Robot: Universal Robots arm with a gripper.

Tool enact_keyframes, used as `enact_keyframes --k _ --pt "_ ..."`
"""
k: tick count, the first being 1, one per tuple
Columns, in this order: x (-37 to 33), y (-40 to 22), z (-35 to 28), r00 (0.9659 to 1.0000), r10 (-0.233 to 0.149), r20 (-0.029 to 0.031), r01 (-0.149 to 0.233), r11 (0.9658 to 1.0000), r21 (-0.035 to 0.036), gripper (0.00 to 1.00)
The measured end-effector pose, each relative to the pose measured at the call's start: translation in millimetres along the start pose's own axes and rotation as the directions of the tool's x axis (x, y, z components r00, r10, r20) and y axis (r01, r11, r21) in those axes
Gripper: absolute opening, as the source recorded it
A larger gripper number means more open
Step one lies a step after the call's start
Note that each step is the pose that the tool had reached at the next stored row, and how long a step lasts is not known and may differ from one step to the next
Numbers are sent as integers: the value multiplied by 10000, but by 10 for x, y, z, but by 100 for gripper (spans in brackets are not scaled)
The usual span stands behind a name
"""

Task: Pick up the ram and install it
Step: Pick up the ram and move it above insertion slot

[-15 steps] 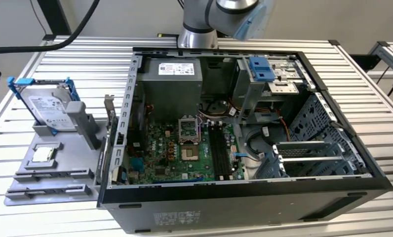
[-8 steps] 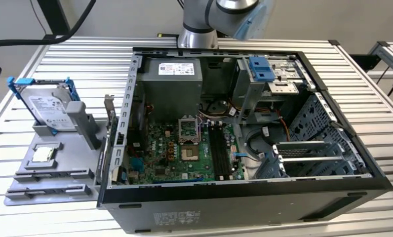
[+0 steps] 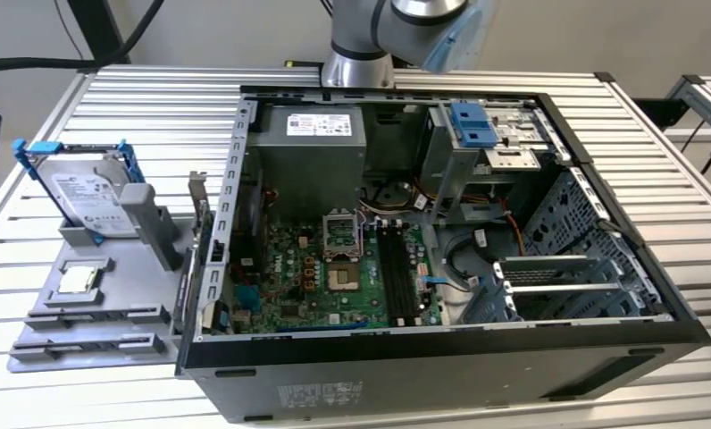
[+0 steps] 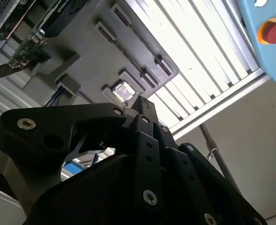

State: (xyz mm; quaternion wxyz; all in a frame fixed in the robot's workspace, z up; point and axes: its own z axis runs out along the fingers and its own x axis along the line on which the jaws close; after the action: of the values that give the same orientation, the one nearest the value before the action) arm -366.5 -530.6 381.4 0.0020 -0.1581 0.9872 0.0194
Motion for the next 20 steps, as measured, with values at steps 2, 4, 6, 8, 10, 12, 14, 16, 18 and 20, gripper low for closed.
enact_keyframes --k 2,4,6,8,10,12,14,16,18,20 --pt "0 0 0 9993 -365 -17 365 9993 9 0" --pt "0 0 -1 9973 -728 -35 728 9973 14 0" --pt "0 0 0 9941 -1086 -52 1086 9941 17 0" --pt "0 0 0 9894 -1453 -69 1454 9894 20 0" --pt "0 0 0 9835 -1804 -87 1805 9836 24 0" --pt "0 0 0 9764 -2156 -104 2157 9765 26 0" --pt "0 0 -1 9686 -2482 -119 2482 9687 25 0" --pt "0 0 0 9593 -2820 -132 2820 9594 21 0" --pt "0 0 0 9485 -3164 -147 3164 9486 18 0" --pt "0 0 0 9367 -3498 -162 3498 9368 14 0"
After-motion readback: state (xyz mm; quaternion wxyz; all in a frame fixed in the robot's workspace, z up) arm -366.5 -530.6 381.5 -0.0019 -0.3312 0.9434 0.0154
